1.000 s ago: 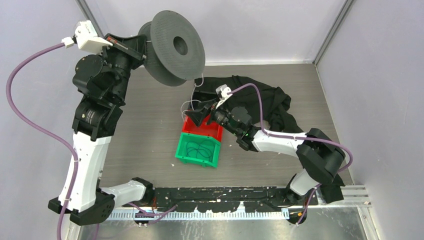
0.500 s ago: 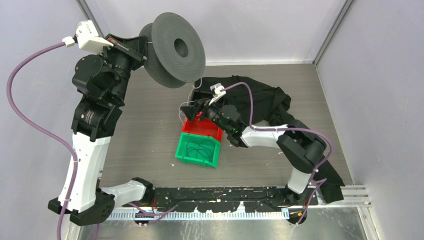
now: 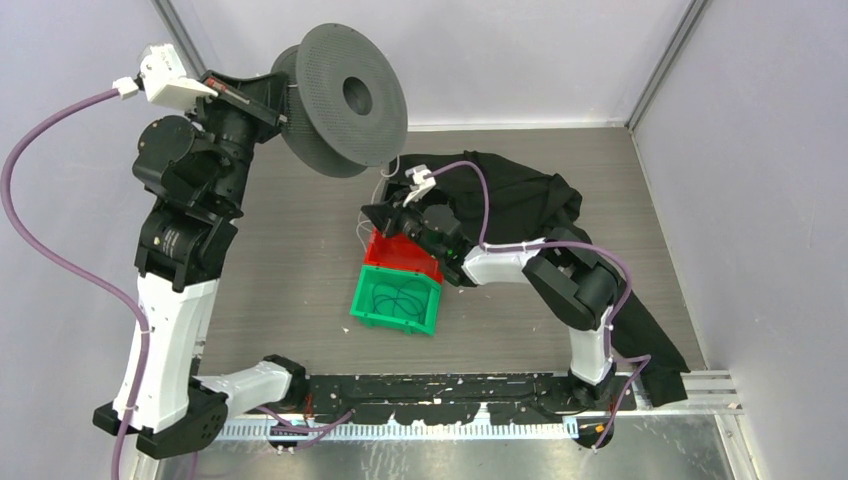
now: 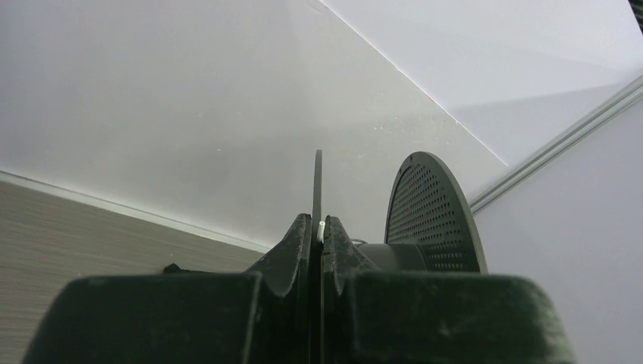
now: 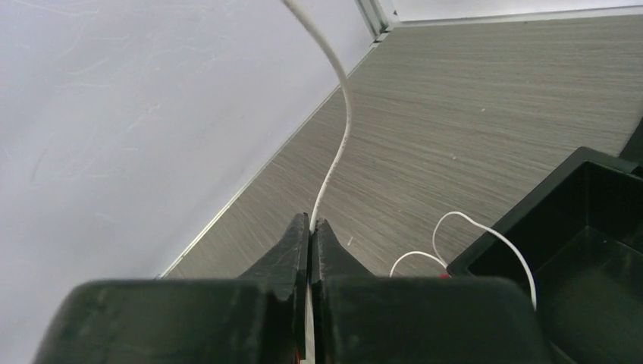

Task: Wrap the cables

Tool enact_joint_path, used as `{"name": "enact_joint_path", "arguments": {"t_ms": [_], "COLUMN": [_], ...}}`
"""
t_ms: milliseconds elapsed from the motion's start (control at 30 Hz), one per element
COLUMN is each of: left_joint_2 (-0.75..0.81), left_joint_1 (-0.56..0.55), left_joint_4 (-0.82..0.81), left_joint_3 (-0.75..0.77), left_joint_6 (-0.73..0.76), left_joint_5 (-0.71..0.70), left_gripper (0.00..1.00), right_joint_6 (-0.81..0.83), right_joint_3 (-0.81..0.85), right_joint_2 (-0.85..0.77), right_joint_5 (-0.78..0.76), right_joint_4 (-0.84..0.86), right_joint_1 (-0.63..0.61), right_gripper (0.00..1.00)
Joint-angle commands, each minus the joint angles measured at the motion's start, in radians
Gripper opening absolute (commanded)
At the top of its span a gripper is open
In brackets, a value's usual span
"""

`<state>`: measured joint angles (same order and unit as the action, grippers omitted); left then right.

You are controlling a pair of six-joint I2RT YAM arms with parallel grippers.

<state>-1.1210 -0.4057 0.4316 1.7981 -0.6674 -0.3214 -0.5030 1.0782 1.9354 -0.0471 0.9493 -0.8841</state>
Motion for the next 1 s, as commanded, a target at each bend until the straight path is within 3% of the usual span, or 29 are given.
{"name": "enact_joint_path", "arguments": {"t_ms": [0,467,667,867,967], "left_joint_2": [0.036,-0.156,-0.261,-0.32,-0.366], "left_joint_1": [-0.002,-0.002,-0.011,-0.028,-0.057], "left_joint_4": [-0.105,-0.295,-0.348,-0.358,-0.354], "left_joint_3": [0.033,0.023,0.056,0.055,0.082], "left_joint_6": [0.011,0.16,0.279,0.368,0.502], "left_joint_5": [-0.034,-0.316,-0.392,-0.414,-0.399], "left_gripper": [0.0,0.0,0.01,0.01,0.0], "right_joint_6": [0.002,0.134,0.206,0.394,0.511], "right_joint_3": [0.015,-0.013,0.089,0.276,0.387], "right_joint_2": [-0.065,-0.553,-0.678,-0.745,-0.755], "right_joint_5": [0.029,0.254,0.385,0.41,0.406], "right_joint_4": [-0.016,-0.741,-1.071,-1.395,-1.518], "right_joint_1": [0.001,-0.062,-0.083,-0.086,-0.086], "right_gripper": [0.01,0.01,0.0,0.0,0.0]}}
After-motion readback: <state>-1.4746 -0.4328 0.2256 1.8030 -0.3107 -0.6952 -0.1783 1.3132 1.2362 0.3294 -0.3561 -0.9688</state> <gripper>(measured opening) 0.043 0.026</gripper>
